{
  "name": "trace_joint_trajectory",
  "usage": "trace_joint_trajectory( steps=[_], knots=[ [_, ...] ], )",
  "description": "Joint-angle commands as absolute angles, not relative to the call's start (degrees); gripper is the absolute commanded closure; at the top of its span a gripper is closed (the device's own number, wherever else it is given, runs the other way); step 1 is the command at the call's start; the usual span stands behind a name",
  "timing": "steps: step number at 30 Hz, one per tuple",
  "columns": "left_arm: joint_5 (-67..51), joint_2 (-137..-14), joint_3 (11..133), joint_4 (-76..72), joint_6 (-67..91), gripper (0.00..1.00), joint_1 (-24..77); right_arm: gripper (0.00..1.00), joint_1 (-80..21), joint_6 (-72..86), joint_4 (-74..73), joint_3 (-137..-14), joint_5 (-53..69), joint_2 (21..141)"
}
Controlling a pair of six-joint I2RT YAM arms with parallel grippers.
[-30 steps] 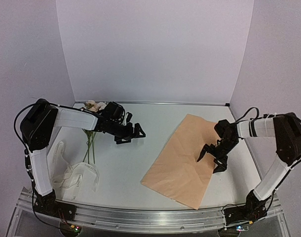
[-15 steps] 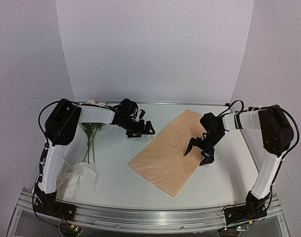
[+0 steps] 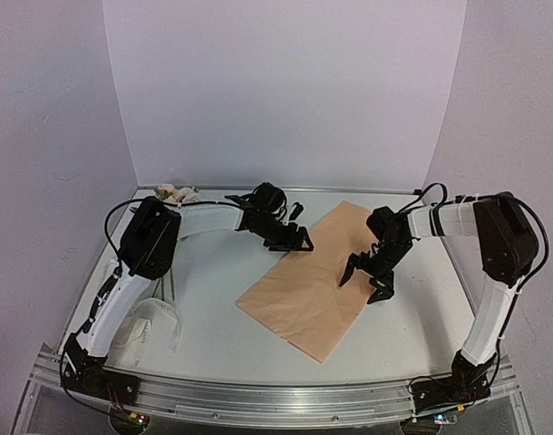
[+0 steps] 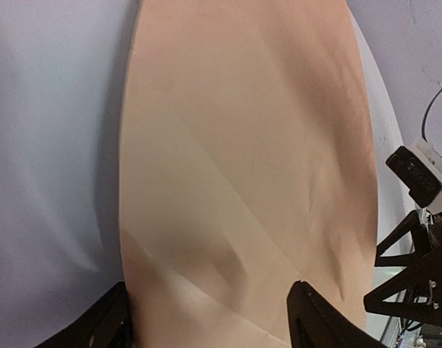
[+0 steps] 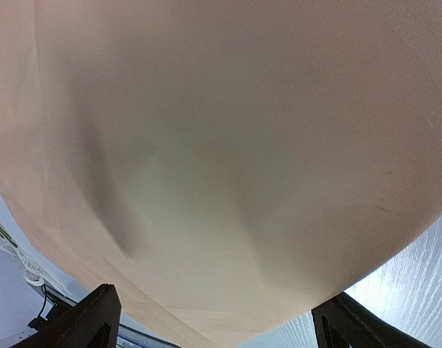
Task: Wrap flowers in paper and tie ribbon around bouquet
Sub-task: Pick up the corner of the folded wrapping paper at the center of the board.
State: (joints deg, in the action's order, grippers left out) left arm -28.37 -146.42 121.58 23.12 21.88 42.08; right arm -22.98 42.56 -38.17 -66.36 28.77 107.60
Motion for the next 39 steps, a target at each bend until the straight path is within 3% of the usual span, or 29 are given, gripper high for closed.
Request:
trace_joint_trajectory(
  steps=[1, 5, 10, 18, 21, 25, 27, 32, 39],
  knots=[
    [-29.2, -145.6, 120.2, 25.4, 23.2, 0.41, 43.3, 0.06, -23.0, 39.4, -40.0, -68.5, 23.8, 112.2],
    [-26.8, -140.4, 113.5, 22.1, 24.7, 0.66, 43.3, 0.06, -23.4, 38.4, -41.1, -71.3, 24.3, 113.9],
    [-21.6, -133.0, 106.3, 20.2, 25.8, 0.77, 43.3, 0.06, -25.3, 36.8, -43.2, -74.7, 24.2, 115.2],
    [-18.0, -124.5, 99.1, 21.6, 27.2, 0.81, 43.2, 0.06, -30.6, 34.4, -47.4, -83.1, 24.2, 119.0],
    [-16.7, -121.9, 96.2, 22.0, 28.3, 0.7, 43.2, 0.05, -31.7, 34.2, -48.3, -85.6, 24.2, 120.3],
    [-15.6, -119.2, 93.7, 22.3, 29.3, 0.7, 43.2, 0.04, -32.4, 34.3, -48.8, -87.8, 24.9, 121.6],
    [-15.3, -118.2, 93.1, 23.0, 29.5, 0.72, 43.2, 0.04, -32.6, 34.2, -49.0, -88.8, 25.4, 122.1],
    [-15.1, -114.3, 92.1, 24.4, 29.7, 0.87, 43.2, 0.02, -33.6, 34.8, -49.1, -92.1, 27.7, 123.6],
    [-11.4, -110.0, 94.1, 30.9, 29.2, 0.91, 43.2, 0.02, -35.7, 38.3, -48.8, -98.4, 30.3, 126.0]
  ],
)
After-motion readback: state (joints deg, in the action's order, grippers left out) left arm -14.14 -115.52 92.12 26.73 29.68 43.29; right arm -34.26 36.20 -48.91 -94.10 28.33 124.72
